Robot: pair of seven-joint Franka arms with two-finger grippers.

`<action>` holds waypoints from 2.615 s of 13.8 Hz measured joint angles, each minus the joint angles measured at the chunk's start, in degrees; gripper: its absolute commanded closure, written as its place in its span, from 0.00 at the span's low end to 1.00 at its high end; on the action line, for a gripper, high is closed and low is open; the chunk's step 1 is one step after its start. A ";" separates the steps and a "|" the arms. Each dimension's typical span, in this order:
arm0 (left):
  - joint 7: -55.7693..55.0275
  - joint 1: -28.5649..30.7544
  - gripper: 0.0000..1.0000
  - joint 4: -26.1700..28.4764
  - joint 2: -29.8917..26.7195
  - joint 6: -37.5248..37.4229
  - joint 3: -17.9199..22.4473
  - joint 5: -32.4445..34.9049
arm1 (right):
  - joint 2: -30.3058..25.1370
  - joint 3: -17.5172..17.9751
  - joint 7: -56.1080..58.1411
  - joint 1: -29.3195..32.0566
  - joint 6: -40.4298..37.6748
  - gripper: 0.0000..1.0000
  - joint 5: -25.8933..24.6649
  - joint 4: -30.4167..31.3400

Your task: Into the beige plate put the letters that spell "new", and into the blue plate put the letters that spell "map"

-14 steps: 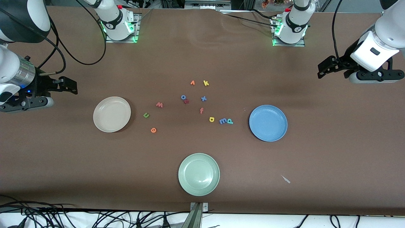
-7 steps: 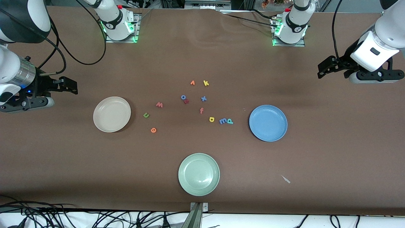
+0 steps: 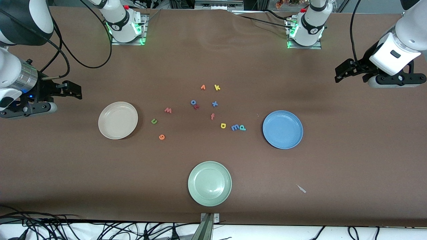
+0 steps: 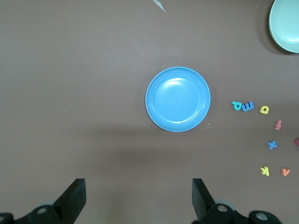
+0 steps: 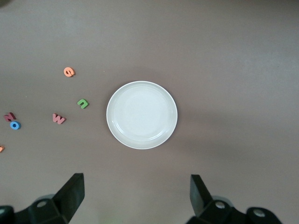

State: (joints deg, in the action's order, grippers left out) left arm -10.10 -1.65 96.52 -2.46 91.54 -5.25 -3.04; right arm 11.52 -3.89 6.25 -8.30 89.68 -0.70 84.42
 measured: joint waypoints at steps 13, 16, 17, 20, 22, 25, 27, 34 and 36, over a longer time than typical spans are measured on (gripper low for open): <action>0.00 0.00 0.00 0.00 0.00 0.00 0.00 0.00 | 0.00 -0.13 0.00 0.01 0.04 0.00 0.00 0.13; 0.00 0.01 0.00 0.00 0.02 0.00 0.00 0.00 | 0.00 -0.16 0.00 0.01 0.04 0.00 0.00 0.13; 0.00 0.00 0.00 0.00 0.10 0.00 0.00 0.00 | 0.00 -0.16 0.00 0.01 0.04 0.00 0.00 0.14; 0.04 -0.10 0.00 0.01 0.90 -0.30 -0.12 0.00 | 0.01 -0.15 0.00 0.01 0.05 0.00 0.01 0.47; 0.07 -0.51 0.00 0.04 2.09 -0.69 -1.66 -0.01 | 0.07 -0.05 0.00 -0.08 0.34 0.00 0.09 1.10; -0.10 -1.19 0.00 0.11 5.28 -1.01 -6.42 -0.01 | 0.29 1.06 -0.52 -0.22 3.53 0.00 0.68 3.69; 0.07 -2.34 0.00 0.15 7.26 -1.17 -7.45 -0.01 | 0.53 2.64 -3.39 -0.31 7.51 0.00 1.79 6.44; 6.96 -9.18 0.00 0.54 19.46 6.80 -11.10 -0.01 | 1.15 10.98 -19.62 -1.89 24.93 0.00 2.32 19.18; 10.26 -11.16 0.00 0.58 23.48 12.33 -11.32 -0.01 | 1.57 11.37 -25.08 -4.38 29.63 0.00 2.23 22.78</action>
State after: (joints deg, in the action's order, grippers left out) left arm 0.16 -12.82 97.10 21.02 103.86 -16.57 -3.05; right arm 13.09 7.48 -18.83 -12.68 119.31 1.53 107.20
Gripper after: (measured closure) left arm 0.000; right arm 0.000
